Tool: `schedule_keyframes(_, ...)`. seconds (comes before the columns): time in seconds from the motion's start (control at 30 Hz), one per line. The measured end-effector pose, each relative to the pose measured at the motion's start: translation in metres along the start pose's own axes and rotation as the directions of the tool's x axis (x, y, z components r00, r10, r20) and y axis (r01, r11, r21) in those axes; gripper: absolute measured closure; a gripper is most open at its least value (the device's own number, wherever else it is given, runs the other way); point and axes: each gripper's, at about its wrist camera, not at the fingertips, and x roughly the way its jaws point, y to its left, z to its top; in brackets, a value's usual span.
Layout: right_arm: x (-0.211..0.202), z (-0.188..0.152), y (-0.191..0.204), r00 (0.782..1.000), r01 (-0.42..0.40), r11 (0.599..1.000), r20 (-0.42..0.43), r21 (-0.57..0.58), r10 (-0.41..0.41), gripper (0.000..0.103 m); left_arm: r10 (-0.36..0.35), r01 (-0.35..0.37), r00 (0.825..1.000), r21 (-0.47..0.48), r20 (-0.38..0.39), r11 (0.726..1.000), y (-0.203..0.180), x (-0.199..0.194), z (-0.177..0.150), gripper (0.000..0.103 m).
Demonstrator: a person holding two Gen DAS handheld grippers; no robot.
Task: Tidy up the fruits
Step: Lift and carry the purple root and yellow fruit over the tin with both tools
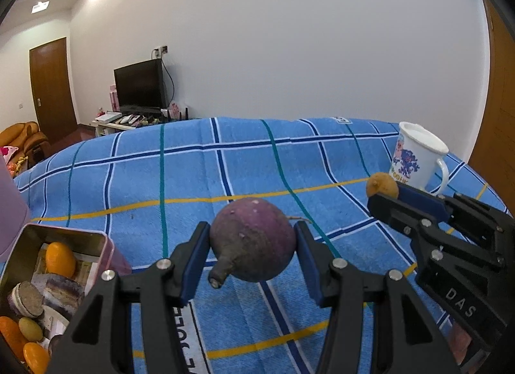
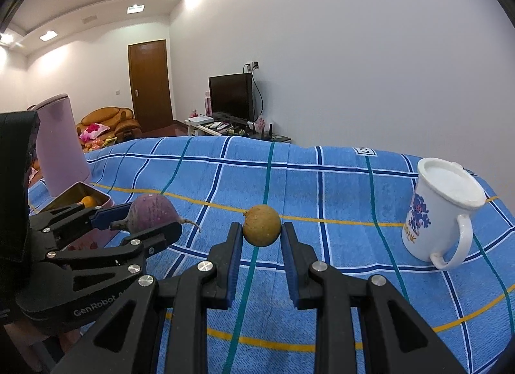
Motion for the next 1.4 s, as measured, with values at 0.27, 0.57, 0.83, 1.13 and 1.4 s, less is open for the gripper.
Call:
schedule_keyframes(0.27,-0.007,-0.001,-0.002,0.999,0.004,1.0,0.034,0.003,-0.005,0.077,0.016,-0.016,0.999,-0.006,0.04,1.0,0.001,-0.008,-0.002,0.048)
schedule_keyframes(0.57,-0.015,-0.002,-0.002,0.998,0.009,1.0,0.07,-0.002,-0.009,0.077,0.03,-0.031,0.996,0.011,0.082,0.999,-0.003,-0.017,-0.005,0.048)
schedule_keyframes(0.83,-0.02,-0.004,0.001,0.995,0.012,1.0,0.095,-0.01,-0.011,0.077,0.043,-0.044,0.993,0.015,0.11,0.999,-0.004,-0.025,-0.007,0.048)
schedule_keyframes(1.13,-0.024,-0.006,0.003,0.993,0.013,1.0,0.118,-0.018,-0.011,0.077,0.069,-0.071,0.988,0.005,0.141,0.997,-0.002,-0.033,-0.009,0.048)
schedule_keyframes(1.4,-0.028,-0.007,0.005,0.991,0.014,1.0,0.135,-0.022,-0.011,0.077,0.083,-0.084,0.983,0.001,0.166,0.996,0.001,-0.042,-0.012,0.048)
